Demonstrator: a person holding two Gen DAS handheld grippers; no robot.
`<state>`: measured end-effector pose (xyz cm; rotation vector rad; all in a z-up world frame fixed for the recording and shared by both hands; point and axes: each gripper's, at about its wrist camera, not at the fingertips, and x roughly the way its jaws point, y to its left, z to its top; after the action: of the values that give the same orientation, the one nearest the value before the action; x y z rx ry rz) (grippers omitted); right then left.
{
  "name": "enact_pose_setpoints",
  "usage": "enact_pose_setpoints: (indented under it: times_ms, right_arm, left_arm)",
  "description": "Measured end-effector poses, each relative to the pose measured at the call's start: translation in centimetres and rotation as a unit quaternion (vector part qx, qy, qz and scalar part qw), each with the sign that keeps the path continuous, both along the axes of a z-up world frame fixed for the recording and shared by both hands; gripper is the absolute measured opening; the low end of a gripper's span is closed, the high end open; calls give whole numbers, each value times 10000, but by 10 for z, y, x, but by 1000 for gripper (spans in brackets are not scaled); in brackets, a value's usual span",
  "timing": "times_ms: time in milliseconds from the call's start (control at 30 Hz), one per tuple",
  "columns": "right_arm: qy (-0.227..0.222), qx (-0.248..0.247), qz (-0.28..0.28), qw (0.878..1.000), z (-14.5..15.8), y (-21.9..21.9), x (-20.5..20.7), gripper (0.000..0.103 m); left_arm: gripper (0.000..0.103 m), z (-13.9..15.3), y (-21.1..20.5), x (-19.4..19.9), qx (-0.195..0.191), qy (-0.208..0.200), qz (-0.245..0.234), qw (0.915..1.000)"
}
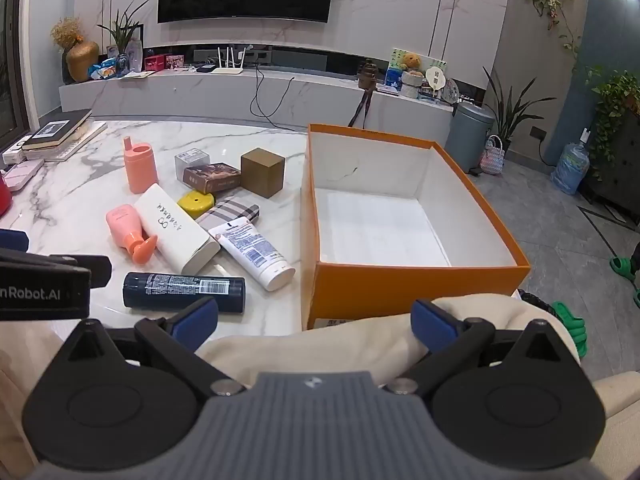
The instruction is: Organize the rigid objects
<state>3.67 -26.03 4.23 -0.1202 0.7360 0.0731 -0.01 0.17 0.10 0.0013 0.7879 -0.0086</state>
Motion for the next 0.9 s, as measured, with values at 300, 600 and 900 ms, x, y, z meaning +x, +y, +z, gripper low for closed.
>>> enact_pose_setpoints:
  times_ms: [300, 600, 900]
  right_arm:
    - [-13, 28, 11, 10000, -2, 2, 0, 101]
    - [15, 33, 26, 10000, -3, 1, 1, 101]
    - [32, 55, 29, 10000, -3, -1, 0, 101]
  left_arm:
    - [89, -3, -4, -1, -74, 47, -160, 9998]
    - [89, 0, -10, -2, -167, -12, -399, 9991]
    - [84, 1, -8, -3, -234, -28, -412, 9989]
